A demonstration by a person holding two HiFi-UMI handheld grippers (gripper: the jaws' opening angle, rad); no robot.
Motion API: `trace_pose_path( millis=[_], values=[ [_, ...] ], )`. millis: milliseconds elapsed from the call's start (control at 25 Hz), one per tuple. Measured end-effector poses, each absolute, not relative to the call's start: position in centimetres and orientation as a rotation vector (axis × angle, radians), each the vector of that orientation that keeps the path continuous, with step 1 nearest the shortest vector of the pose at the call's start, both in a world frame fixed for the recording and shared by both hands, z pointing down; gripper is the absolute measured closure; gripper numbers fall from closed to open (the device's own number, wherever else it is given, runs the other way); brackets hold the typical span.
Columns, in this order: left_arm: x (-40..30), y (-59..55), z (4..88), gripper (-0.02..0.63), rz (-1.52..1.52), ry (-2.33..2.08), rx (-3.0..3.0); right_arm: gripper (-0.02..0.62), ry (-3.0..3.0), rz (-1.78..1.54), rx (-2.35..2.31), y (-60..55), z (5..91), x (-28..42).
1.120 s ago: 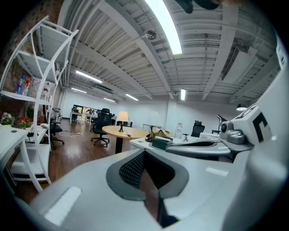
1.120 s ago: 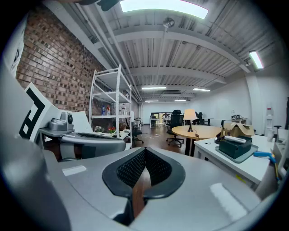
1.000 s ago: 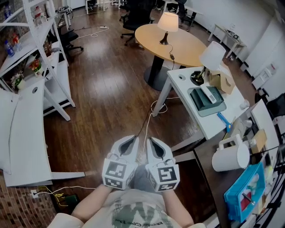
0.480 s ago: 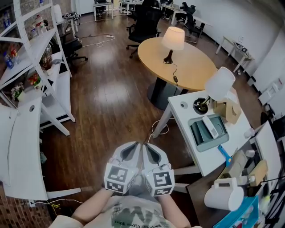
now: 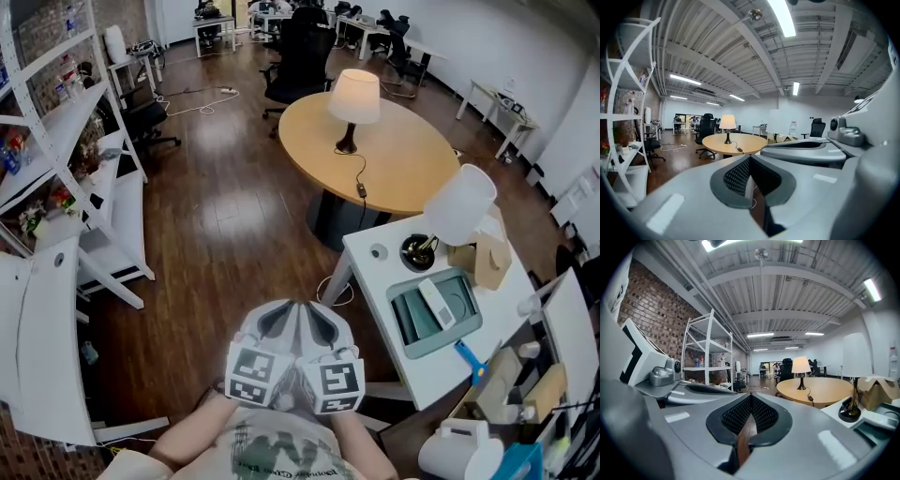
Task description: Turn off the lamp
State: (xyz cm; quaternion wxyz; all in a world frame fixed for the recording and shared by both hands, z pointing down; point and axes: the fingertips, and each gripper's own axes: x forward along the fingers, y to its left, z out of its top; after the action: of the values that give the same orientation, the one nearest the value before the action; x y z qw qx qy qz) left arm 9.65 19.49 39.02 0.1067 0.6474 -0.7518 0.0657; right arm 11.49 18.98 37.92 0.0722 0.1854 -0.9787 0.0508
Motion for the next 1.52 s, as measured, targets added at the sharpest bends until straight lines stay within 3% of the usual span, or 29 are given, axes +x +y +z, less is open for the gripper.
trace_pose_path(
  millis=[480,1200,1520],
  values=[
    [4.9,12.7,40.2,0.606,0.185,-2.169,1.947,0.595,-2.896,0.201,0.644,12.3,39.2,7.0],
    [-13.7,1.5,40.7,0.606,0.184,-1.921,2.160,0.595,-2.753,0.197,0.944,1.4,39.8,-11.6],
    [-17.3,-0.8,42.0,0.606,0.149,-1.829,2.205,0.595,-2.697,0.152,0.983,-0.5,40.8,-15.3]
  ],
)
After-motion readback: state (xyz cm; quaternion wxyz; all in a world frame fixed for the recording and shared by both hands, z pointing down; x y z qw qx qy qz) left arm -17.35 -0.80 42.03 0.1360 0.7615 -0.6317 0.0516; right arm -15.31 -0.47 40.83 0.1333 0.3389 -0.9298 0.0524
